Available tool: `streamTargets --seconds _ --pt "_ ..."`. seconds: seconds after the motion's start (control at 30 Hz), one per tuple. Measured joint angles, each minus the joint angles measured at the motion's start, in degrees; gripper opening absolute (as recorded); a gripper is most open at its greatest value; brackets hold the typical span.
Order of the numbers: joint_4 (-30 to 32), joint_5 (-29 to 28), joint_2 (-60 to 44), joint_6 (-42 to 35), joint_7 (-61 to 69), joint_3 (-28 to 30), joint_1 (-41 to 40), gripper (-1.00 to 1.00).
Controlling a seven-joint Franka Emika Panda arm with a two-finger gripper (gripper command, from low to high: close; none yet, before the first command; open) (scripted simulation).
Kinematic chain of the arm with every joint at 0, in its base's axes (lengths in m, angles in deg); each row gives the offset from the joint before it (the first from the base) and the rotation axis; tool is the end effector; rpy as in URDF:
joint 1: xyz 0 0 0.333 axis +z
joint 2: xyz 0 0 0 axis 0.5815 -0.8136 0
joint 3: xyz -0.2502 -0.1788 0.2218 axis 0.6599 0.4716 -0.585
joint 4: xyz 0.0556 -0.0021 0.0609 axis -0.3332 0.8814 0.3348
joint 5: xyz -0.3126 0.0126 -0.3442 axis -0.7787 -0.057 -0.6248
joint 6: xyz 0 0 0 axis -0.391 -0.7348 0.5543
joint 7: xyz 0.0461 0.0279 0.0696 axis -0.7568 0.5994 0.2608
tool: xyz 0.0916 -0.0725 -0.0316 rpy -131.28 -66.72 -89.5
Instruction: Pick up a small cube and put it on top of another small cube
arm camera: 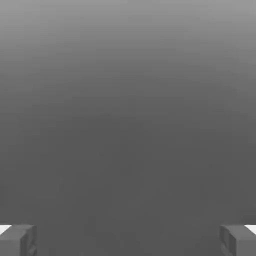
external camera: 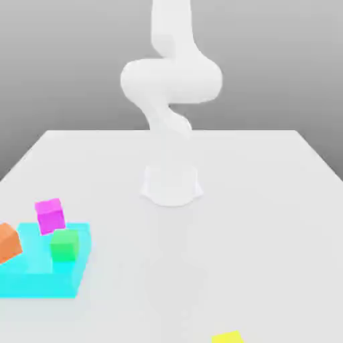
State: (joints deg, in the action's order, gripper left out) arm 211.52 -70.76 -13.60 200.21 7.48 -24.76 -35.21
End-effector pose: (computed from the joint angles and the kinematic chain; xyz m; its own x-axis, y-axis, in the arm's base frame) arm 0.4216 0.0063 0.7186 0.5266 -0.7040 0.4766 -0.5196 -0.7102 -0.4750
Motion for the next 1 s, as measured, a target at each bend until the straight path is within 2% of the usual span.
streamTargets --seconds 1.0 --pt "-2.2 -3.38 -62.69 18.76 2.8 -3.83 4.92 0.0"
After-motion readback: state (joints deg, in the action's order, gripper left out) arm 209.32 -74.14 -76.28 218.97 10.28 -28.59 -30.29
